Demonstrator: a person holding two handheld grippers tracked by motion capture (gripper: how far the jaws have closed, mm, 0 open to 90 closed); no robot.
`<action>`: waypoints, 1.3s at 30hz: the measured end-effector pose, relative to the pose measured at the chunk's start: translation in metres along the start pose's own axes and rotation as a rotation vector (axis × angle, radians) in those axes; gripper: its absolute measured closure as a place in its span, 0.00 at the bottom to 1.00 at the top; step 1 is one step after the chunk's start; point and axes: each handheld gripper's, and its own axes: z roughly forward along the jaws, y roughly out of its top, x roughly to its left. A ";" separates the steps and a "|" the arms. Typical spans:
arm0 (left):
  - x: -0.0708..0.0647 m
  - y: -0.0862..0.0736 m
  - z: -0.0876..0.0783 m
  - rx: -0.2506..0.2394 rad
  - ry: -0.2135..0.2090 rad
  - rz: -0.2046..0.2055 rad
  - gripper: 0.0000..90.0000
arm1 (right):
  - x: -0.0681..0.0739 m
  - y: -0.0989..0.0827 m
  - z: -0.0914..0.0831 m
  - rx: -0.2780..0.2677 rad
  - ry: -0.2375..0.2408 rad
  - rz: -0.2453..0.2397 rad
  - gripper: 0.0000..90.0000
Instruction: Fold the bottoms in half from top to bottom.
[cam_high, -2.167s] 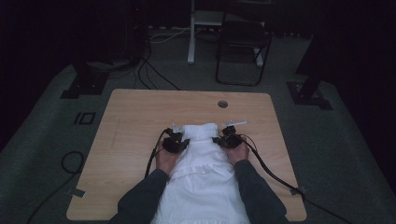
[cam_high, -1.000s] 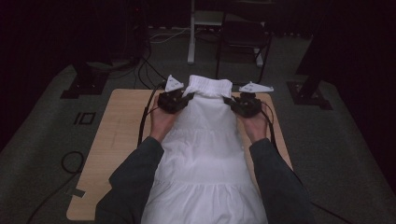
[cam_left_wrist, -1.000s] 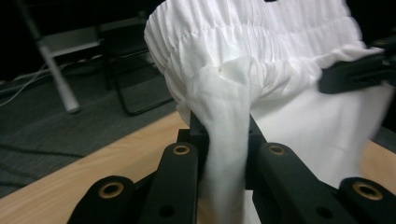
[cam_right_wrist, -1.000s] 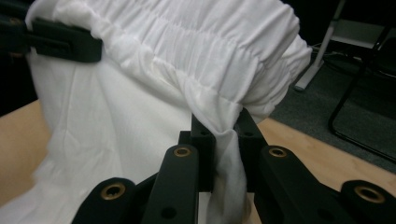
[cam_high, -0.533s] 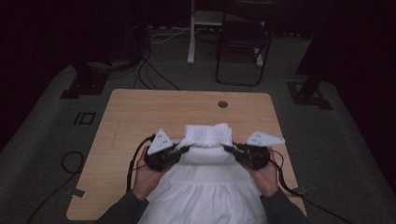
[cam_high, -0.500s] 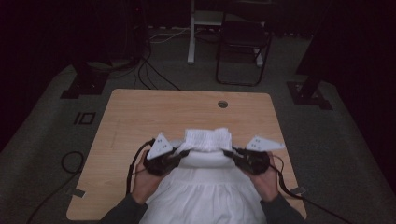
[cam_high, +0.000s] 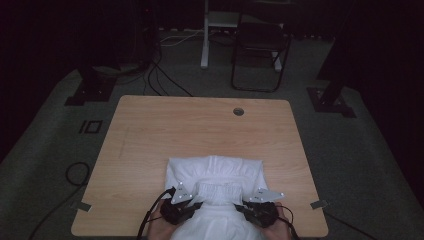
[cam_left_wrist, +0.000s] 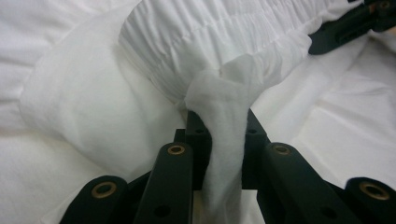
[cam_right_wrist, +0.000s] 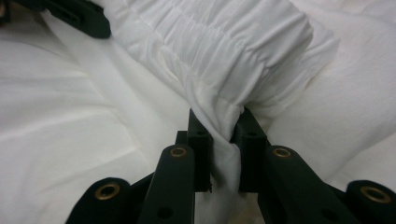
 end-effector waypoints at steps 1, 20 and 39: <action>0.002 -0.001 0.003 0.007 0.009 0.004 0.88 | 0.000 0.000 0.003 0.010 -0.007 -0.005 0.89; 0.071 0.036 0.045 0.007 0.091 -0.032 0.87 | -0.052 0.052 0.061 0.063 -0.104 -0.036 0.88; 0.160 0.101 0.092 0.048 0.219 -0.026 0.86 | -0.126 0.132 0.127 0.089 -0.184 0.006 0.88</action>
